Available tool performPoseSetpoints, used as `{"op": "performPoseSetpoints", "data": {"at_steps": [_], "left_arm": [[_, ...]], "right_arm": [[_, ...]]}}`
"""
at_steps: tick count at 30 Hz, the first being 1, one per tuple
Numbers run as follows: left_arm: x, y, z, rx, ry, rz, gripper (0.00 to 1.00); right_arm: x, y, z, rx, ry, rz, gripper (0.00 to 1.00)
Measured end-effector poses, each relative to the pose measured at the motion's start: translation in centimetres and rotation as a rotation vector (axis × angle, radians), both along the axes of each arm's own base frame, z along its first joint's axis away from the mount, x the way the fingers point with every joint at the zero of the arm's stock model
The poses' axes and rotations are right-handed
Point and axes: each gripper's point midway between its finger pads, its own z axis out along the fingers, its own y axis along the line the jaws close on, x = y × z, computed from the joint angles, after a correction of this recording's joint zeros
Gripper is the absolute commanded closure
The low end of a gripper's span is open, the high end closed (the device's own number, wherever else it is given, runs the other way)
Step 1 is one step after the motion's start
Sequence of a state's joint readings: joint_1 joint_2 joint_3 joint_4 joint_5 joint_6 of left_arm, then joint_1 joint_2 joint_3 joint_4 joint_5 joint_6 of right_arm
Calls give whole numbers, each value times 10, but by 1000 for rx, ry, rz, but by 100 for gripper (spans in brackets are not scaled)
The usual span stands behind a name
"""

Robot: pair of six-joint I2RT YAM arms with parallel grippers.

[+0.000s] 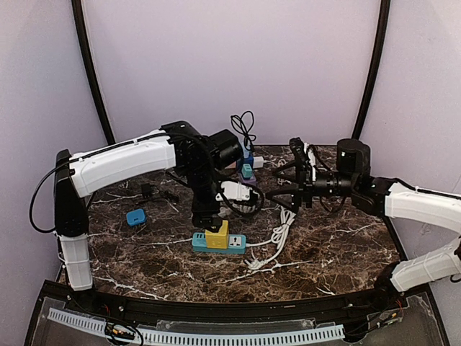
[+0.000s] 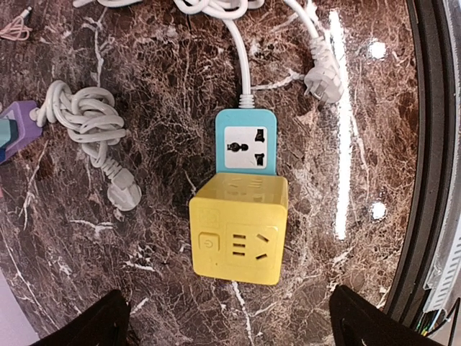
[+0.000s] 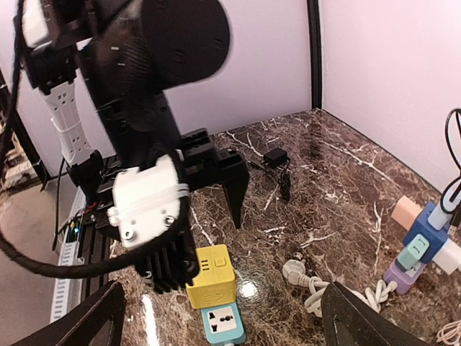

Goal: Insert the plug
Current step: Insert the plug into the socket, then press the plug into the socket.

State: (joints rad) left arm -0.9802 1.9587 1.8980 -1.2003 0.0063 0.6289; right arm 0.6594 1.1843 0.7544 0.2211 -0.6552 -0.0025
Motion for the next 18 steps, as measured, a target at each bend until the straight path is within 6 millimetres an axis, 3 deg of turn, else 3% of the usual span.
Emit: {"op": "performPoseSetpoints", "data": {"at_steps": [2, 4, 5, 8, 12, 15, 18], "left_arm": [[0, 1, 12, -28, -7, 5, 6], [1, 4, 27, -68, -14, 29, 17], [3, 8, 35, -97, -12, 56, 26], [21, 33, 58, -190, -22, 186, 34], [32, 86, 56, -240, -20, 352, 26], [9, 109, 39, -239, 3, 353, 19], [-31, 134, 28, -268, 4, 287, 7]], "right_arm": [[7, 6, 2, 1, 29, -16, 16], [14, 17, 0, -11, 69, -28, 17], [17, 25, -5, -27, 90, -32, 16], [12, 55, -25, -90, 134, -2, 8], [-11, 88, -60, -184, 131, 134, 1], [-21, 96, -82, -234, 108, 210, 1], [-16, 101, -102, -276, 86, 235, 1]]}}
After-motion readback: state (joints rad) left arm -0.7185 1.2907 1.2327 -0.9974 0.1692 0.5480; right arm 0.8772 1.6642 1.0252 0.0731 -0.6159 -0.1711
